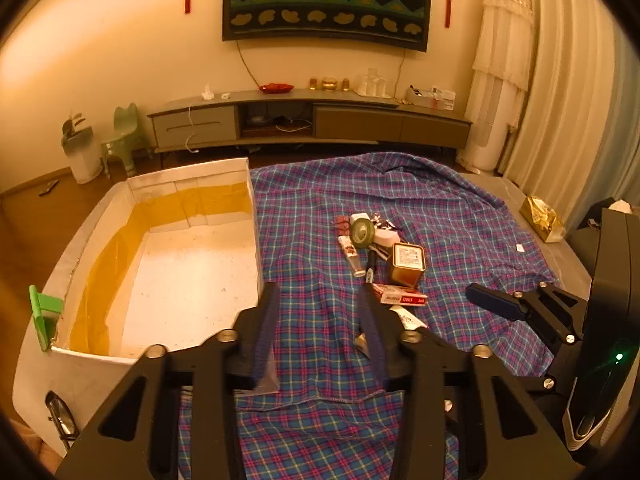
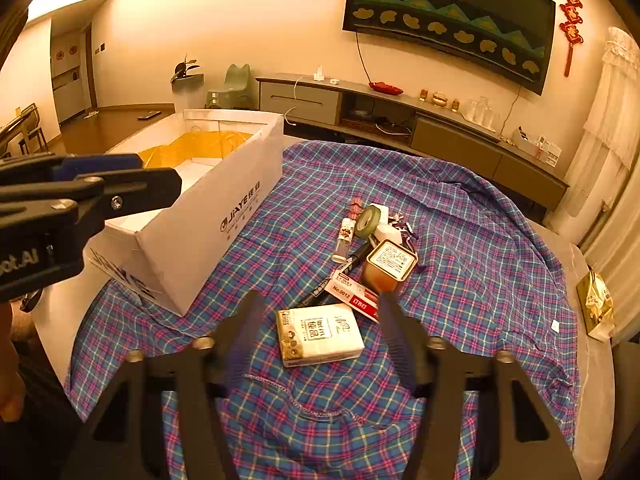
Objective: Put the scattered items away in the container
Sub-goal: 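Move both grippers toward the white tissue pack and staple box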
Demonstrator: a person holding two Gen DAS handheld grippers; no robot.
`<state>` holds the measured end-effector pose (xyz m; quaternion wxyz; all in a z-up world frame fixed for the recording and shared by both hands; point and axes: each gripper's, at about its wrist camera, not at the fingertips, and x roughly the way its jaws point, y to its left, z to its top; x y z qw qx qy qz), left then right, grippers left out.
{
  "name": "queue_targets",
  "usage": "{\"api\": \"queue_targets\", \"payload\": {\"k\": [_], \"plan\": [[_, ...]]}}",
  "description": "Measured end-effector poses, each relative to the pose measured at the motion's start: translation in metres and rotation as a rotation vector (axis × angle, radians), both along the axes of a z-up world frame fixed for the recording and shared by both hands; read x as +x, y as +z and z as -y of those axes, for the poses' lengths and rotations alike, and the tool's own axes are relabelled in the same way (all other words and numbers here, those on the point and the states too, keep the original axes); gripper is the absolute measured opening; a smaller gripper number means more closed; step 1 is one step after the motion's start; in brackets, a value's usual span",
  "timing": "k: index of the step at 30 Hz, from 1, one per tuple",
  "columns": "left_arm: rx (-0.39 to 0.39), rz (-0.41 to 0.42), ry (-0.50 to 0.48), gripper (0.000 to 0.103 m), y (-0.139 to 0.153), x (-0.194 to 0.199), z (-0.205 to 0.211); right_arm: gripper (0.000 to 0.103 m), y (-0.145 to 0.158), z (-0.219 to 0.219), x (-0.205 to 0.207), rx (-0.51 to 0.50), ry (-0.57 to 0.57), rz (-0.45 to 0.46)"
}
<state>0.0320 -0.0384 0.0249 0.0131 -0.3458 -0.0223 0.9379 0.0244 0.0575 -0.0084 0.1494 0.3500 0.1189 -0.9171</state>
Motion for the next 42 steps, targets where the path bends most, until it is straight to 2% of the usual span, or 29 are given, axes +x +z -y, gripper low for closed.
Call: {"api": "queue_targets", "payload": {"k": [2,3,5,9,14,16,18,19,20,21,28,33,42], "plan": [[0.013,0.004,-0.002,0.023,-0.001,0.002,0.002,0.036,0.003,0.002,0.002,-0.012,0.014,0.004],[0.018,0.004,-0.001,0.020,-0.002,0.002,0.003,0.033,0.004,0.003,0.002,-0.017,0.020,0.007],[0.021,0.001,0.002,0.013,-0.002,0.004,0.005,0.022,0.005,0.005,0.003,-0.032,0.038,0.011],[0.031,-0.004,0.008,0.009,0.001,0.006,0.006,0.017,0.011,0.009,0.009,-0.045,0.062,-0.002],[0.030,-0.008,0.011,0.009,-0.001,0.008,0.005,0.017,0.011,0.009,0.010,-0.049,0.057,-0.006],[0.037,-0.003,-0.005,0.010,-0.003,0.008,0.003,0.021,0.009,0.007,0.008,-0.051,0.051,-0.004],[0.042,0.001,-0.016,0.023,-0.006,0.008,0.002,0.034,0.007,0.005,0.006,-0.057,0.047,0.002],[0.044,-0.001,-0.020,0.038,-0.006,0.008,0.000,0.045,0.005,0.004,0.005,-0.059,0.045,0.003],[0.048,-0.004,-0.024,0.043,-0.007,0.009,-0.001,0.055,0.004,0.003,0.004,-0.060,0.042,0.004],[0.051,-0.005,-0.029,0.043,-0.007,0.009,-0.001,0.057,0.003,0.002,0.004,-0.062,0.040,0.005],[0.049,-0.012,-0.070,0.047,-0.010,0.012,-0.009,0.068,-0.004,-0.005,0.000,-0.045,0.033,0.018],[0.037,-0.004,-0.095,0.049,-0.019,0.010,-0.015,0.069,-0.023,-0.023,-0.010,-0.012,0.002,0.054],[-0.002,0.037,-0.168,0.050,-0.044,0.003,-0.040,0.069,-0.039,-0.053,-0.024,-0.046,-0.029,0.102]]}}
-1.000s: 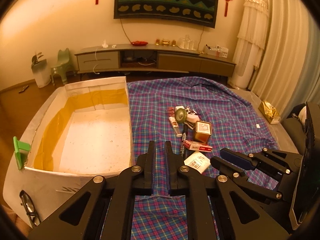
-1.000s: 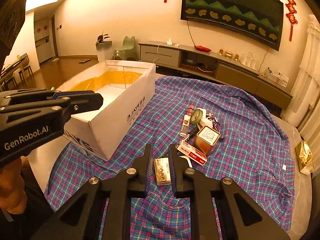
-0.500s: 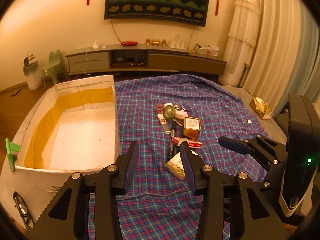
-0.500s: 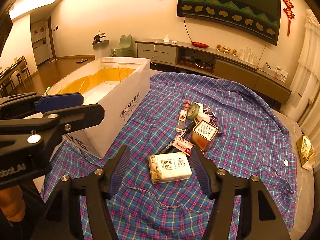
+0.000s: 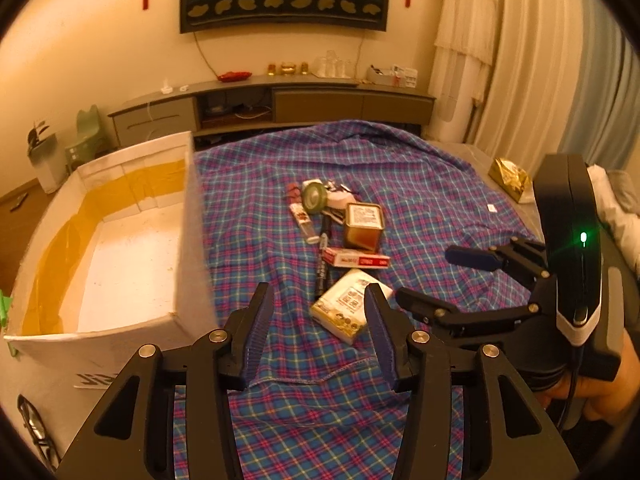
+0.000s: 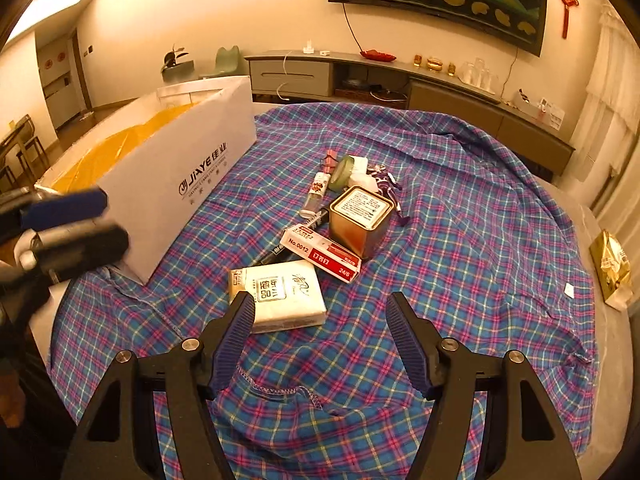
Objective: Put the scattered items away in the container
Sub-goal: 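Move both grippers toward the white tissue pack and staple box, then grasp the white tissue pack with the left gripper while the right grasps the red-white staple box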
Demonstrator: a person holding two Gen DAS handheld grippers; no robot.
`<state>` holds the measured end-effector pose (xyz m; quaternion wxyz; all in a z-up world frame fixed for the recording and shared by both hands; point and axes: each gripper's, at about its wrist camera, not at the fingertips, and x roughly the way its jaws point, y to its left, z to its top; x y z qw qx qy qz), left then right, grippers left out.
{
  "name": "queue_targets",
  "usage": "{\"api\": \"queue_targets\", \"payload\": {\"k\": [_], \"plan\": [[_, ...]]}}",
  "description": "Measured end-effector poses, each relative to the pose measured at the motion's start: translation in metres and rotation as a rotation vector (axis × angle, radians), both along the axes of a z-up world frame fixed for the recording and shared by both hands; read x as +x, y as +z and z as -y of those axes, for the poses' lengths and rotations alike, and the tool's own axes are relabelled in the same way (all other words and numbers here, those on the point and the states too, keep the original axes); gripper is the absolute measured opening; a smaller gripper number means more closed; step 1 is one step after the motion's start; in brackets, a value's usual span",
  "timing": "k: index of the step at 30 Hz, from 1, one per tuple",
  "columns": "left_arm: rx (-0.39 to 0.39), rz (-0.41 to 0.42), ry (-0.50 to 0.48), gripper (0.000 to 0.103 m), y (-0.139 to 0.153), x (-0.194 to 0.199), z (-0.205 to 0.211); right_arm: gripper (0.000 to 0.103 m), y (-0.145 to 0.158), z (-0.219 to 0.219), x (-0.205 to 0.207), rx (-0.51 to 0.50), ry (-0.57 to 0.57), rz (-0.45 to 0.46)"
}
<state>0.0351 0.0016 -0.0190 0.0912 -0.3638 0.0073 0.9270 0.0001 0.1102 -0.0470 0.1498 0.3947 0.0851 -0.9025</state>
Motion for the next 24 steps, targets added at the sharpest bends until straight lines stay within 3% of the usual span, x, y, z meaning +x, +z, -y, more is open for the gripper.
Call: {"api": "queue_targets", "payload": {"k": [8,13,18,24], "plan": [[-0.058,0.034,-0.068,0.050,-0.025,-0.008,-0.025,0.072,-0.022,-0.012,-0.010,0.010,-0.008,0.050],[-0.086,0.055,-0.051,0.050,-0.045,-0.021,-0.030,0.072,-0.024,-0.024,-0.021,-0.009,-0.014,0.065],[-0.055,0.087,-0.048,0.050,-0.059,-0.039,-0.025,0.072,-0.022,-0.028,-0.040,-0.018,0.014,0.091],[0.000,0.140,-0.073,0.051,-0.070,-0.052,-0.026,0.070,-0.034,-0.018,-0.074,-0.129,0.103,0.216]]}}
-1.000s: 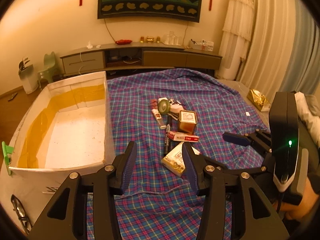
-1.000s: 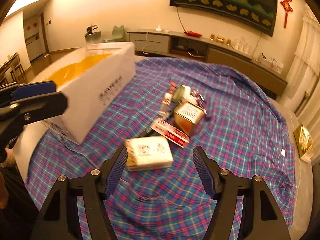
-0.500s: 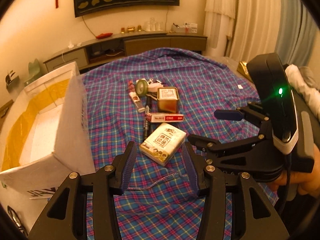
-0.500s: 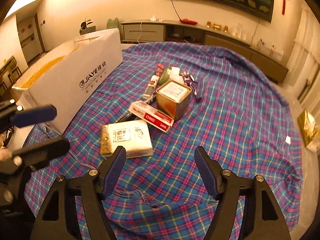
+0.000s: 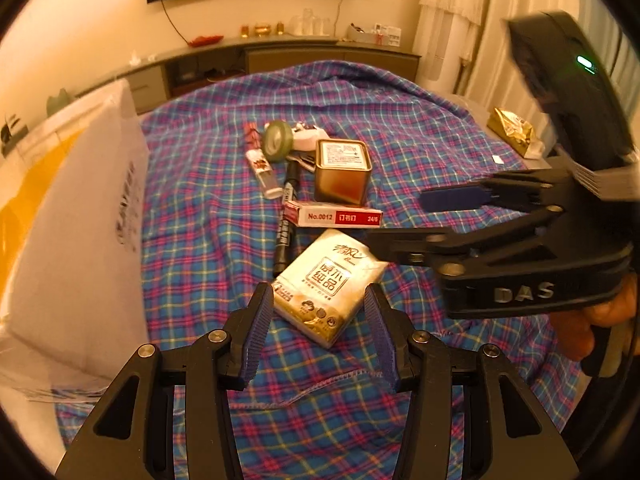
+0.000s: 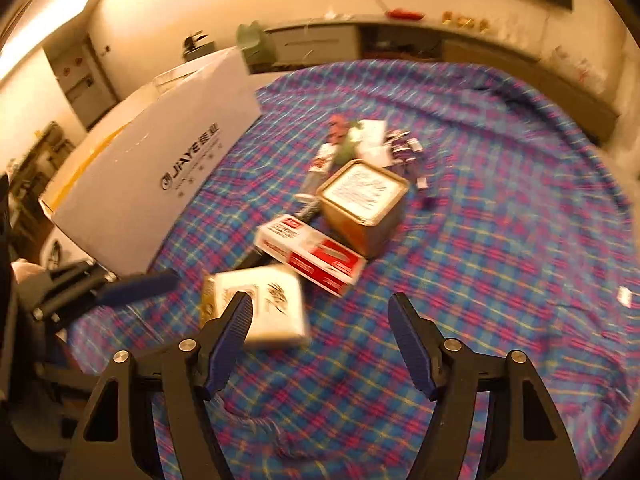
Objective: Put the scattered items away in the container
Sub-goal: 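Grasp the white tissue pack with the left gripper while the right grasps the red-white staple box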
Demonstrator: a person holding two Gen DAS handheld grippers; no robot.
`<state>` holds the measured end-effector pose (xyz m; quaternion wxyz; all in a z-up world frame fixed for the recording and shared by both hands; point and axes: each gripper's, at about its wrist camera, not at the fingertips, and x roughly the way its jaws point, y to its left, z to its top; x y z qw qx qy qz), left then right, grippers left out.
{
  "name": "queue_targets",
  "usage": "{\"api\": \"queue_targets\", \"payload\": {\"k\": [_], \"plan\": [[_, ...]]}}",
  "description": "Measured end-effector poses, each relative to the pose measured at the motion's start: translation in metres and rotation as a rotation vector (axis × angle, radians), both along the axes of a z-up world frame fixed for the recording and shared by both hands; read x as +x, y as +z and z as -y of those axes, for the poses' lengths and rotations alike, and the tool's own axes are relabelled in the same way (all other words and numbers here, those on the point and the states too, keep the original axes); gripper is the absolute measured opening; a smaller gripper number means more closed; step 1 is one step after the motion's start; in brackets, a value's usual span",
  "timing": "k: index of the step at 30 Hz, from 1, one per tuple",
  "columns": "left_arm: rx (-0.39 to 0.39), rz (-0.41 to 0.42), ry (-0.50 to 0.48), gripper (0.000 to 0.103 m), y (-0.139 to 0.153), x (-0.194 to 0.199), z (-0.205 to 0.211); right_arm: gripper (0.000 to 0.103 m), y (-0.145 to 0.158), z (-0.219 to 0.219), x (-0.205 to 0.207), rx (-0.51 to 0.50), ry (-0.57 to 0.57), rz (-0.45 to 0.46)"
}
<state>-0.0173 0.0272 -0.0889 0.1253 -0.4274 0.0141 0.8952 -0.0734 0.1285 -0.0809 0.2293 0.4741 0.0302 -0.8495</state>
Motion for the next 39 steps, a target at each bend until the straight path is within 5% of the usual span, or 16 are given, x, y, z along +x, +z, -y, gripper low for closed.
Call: {"api": "queue_targets", "payload": {"k": [7,9,10,11,23,34,39], "plan": [[-0.016,0.036,-0.024,0.053,-0.017,-0.005,-0.004,0.069,-0.023,0.039,-0.034,0.119,0.139,-0.025],[-0.016,0.042,-0.022,0.054,-0.021,-0.009,-0.002,0.048,-0.027,0.034,-0.046,0.107,0.112,0.006],[-0.010,0.049,-0.022,0.054,-0.022,-0.010,-0.001,0.027,-0.030,0.029,-0.052,0.092,0.093,0.039],[-0.008,0.052,-0.020,0.054,-0.023,-0.012,0.000,0.022,-0.032,0.021,-0.057,0.064,0.073,0.069],[0.020,0.035,-0.066,0.054,-0.018,-0.031,-0.017,0.018,-0.019,-0.044,-0.071,-0.200,-0.121,0.206],[-0.149,-0.043,-0.167,0.065,-0.023,-0.047,-0.049,0.019,-0.015,-0.053,-0.062,-0.192,-0.113,0.213],[-0.155,-0.029,-0.158,0.069,-0.024,-0.053,-0.052,0.019,-0.021,-0.057,-0.061,-0.152,-0.121,0.212]]}}
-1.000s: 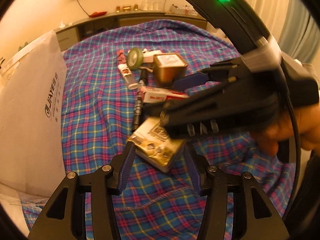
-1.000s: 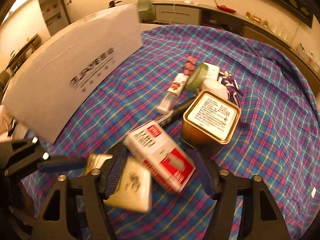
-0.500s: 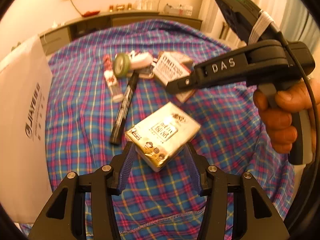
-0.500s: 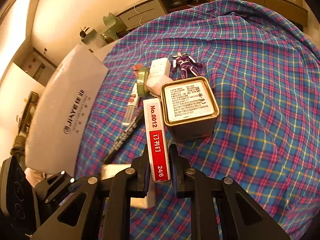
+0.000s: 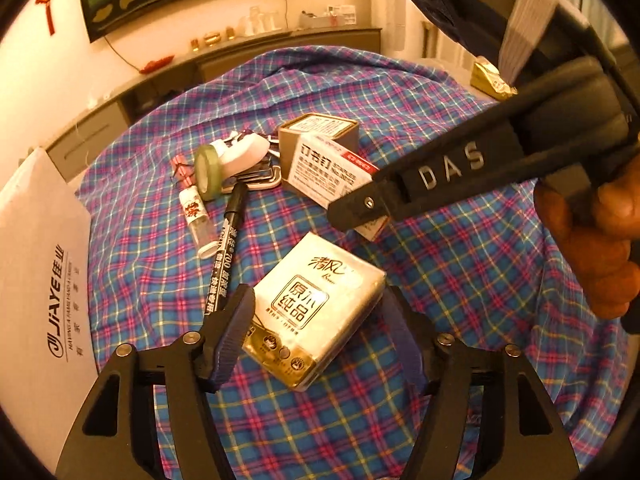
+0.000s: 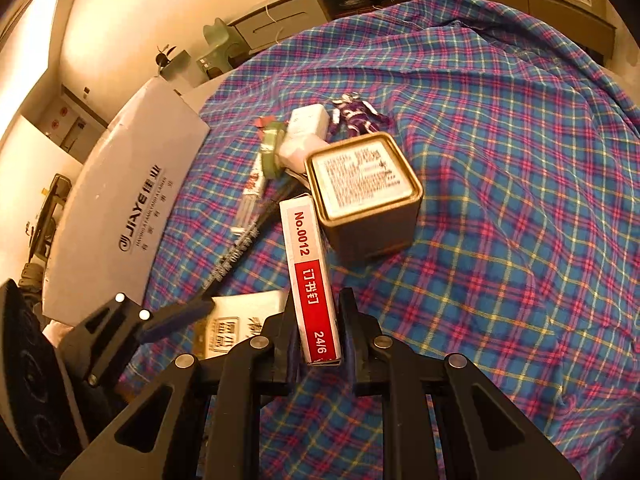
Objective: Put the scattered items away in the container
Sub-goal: 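Grasp the white tissue pack with the left gripper while the right grasps the red-white staple box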
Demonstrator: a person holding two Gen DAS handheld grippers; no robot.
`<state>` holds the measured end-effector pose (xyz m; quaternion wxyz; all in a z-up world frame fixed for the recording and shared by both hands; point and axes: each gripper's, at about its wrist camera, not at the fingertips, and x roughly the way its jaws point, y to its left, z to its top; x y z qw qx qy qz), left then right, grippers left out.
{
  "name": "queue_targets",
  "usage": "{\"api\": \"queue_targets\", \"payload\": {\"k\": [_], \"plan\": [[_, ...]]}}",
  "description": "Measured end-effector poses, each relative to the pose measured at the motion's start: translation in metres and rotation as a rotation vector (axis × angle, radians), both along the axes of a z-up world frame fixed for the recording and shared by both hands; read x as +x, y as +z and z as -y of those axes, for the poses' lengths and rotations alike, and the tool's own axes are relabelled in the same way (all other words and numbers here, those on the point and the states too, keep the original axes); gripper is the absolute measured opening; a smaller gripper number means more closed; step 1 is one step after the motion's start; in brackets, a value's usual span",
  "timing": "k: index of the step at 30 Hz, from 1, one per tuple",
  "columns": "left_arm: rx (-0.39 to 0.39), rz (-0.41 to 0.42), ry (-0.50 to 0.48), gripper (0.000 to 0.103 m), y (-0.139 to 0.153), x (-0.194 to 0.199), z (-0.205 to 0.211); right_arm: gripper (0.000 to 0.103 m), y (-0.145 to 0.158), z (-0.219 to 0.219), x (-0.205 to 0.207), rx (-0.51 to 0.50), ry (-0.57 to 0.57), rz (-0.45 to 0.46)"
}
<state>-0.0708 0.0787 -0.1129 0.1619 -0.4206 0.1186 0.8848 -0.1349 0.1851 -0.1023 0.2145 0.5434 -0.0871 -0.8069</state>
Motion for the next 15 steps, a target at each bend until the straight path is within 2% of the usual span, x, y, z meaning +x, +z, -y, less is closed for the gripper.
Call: {"api": "queue_targets", "payload": {"k": [3,6,10,14,15], "plan": [[-0.040,-0.008,0.024,0.071,-0.004,-0.006,-0.001,0.019,0.001,-0.002,0.001,0.002,-0.002,-0.002],[-0.037,0.005,0.040,0.072,-0.004,-0.011,0.000,0.019,0.005,0.000,0.004,0.007,-0.004,-0.012],[0.023,0.061,0.099,0.069,-0.002,-0.017,0.014,0.019,0.012,0.000,0.007,0.000,-0.009,-0.028],[0.086,0.168,0.169,0.067,-0.009,-0.026,0.028,0.019,0.019,-0.001,0.011,-0.016,-0.018,-0.038],[0.091,0.172,0.179,0.068,-0.011,-0.027,0.029,0.019,0.020,-0.001,0.012,-0.019,-0.018,-0.039]]}}
